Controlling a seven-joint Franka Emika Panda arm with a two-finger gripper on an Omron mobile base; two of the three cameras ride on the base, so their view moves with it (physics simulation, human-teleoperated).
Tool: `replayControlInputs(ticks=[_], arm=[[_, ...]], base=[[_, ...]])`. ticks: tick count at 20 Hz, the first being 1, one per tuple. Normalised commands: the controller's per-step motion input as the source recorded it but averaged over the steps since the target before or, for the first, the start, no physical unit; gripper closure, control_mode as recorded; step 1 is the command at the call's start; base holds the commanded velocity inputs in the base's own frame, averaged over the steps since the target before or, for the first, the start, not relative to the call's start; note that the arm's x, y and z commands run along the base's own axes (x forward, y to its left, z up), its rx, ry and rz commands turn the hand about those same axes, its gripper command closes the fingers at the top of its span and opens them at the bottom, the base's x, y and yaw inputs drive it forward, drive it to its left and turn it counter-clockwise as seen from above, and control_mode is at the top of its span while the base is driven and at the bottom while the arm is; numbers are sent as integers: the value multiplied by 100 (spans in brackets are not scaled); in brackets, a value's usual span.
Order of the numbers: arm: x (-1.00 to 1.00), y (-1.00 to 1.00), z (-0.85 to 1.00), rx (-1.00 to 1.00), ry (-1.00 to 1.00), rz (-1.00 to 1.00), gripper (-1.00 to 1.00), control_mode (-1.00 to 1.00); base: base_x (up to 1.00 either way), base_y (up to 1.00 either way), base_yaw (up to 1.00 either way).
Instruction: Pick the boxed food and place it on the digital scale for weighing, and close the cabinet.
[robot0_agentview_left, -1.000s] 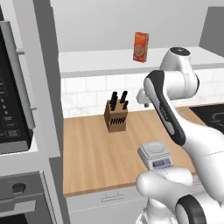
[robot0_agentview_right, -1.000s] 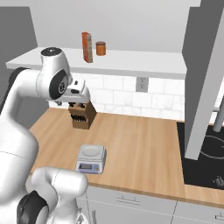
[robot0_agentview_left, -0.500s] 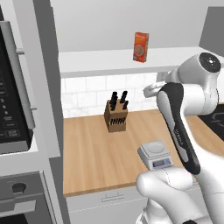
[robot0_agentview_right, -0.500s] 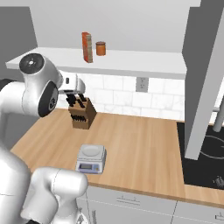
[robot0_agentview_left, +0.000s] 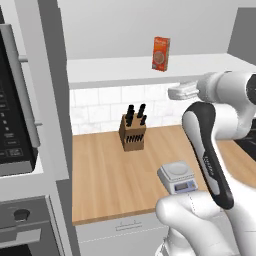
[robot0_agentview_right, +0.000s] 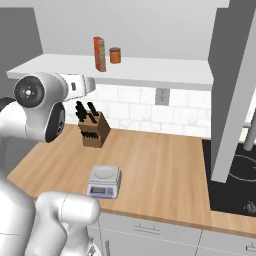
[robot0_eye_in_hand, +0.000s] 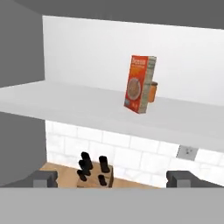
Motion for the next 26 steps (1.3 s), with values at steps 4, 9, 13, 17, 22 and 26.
replayControlInputs(ticks=[4,9,13,17,22,26], arm=[[0,1,62,0,-10,0,-100,-100],[0,-5,63,0,-19,0,-100,-100],[0,-25,32,0,-1,0,-100,-100],[9,-29,7,0,0,2,-100,-100],[36,-1,0,0,-7,8,-100,-100],[76,0,0,2,-7,6,-100,-100]], base=[[0,0,0],[0,0,0],[0,0,0],[0,0,0],[0,0,0],[0,0,0]])
